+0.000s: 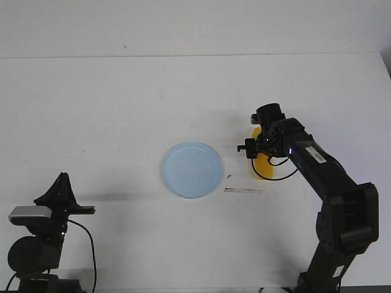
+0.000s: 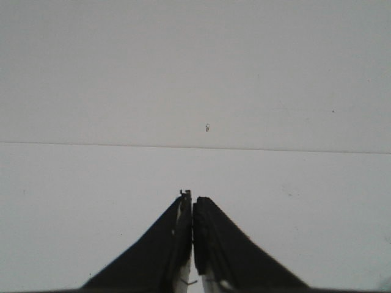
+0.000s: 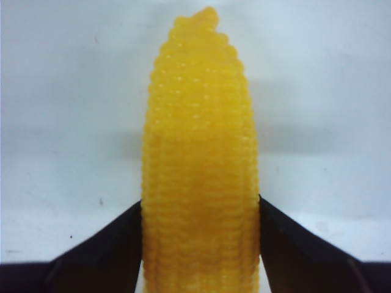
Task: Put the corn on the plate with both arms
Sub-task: 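Carry the held corn with the right gripper over the blue plate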
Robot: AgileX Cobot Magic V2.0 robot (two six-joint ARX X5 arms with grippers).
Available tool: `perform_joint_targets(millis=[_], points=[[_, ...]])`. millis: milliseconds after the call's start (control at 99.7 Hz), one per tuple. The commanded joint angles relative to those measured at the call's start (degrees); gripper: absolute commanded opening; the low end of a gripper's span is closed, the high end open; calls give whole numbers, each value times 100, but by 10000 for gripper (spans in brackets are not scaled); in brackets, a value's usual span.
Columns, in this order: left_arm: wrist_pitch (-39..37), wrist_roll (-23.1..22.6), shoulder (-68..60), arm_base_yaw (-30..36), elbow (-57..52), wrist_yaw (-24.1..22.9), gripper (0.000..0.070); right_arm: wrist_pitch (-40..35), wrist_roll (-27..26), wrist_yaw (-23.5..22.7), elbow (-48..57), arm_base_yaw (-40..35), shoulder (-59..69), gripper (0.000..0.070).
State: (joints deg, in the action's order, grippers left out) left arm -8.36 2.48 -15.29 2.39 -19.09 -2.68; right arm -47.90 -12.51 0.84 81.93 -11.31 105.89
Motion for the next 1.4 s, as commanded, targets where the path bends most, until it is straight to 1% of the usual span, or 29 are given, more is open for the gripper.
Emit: perform_joint_targets(millis=[0, 191, 261, 331, 491, 572, 692, 843, 923, 1053, 1294, 1394], points=[[-68, -7, 7, -7, -11, 9, 1, 11, -79, 0, 92, -35, 120, 293], [-68, -7, 7, -7, -11, 9, 1, -2, -79, -11, 179, -37, -160, 293], [-68, -7, 7, -7, -11, 9, 1, -15, -79, -195, 306, -79, -293, 293], [-68, -7, 7, -7, -11, 9, 1, -11, -77, -645, 422, -160, -417, 293], [-70, -7, 7, -7, -11, 11, 1, 205, -77, -2282, 474, -518, -507, 293], [-70, -7, 7, -7, -11, 11, 1, 339, -77, -2638, 474, -741, -485, 293], [-68, -7, 4, -7, -11, 9, 1, 592, -83, -2675, 474, -1235, -337, 293], [-68, -7, 7, -7, -11, 11, 1, 625, -140, -2671, 474, -1668, -85, 293], [-70, -7, 7, -7, -11, 11, 1, 726, -332, -2680, 474, -1840, 81, 293], [-70, -7, 4, -7, -11, 9, 1, 887, -428, -2669, 474, -1923, 304, 293], [-70, -7, 7, -7, -11, 11, 1, 876, -533, -2498, 472, -1928, 573, 294], [-68, -7, 4, -7, -11, 11, 1, 872, -568, -2498, 472, -1930, 608, 295]])
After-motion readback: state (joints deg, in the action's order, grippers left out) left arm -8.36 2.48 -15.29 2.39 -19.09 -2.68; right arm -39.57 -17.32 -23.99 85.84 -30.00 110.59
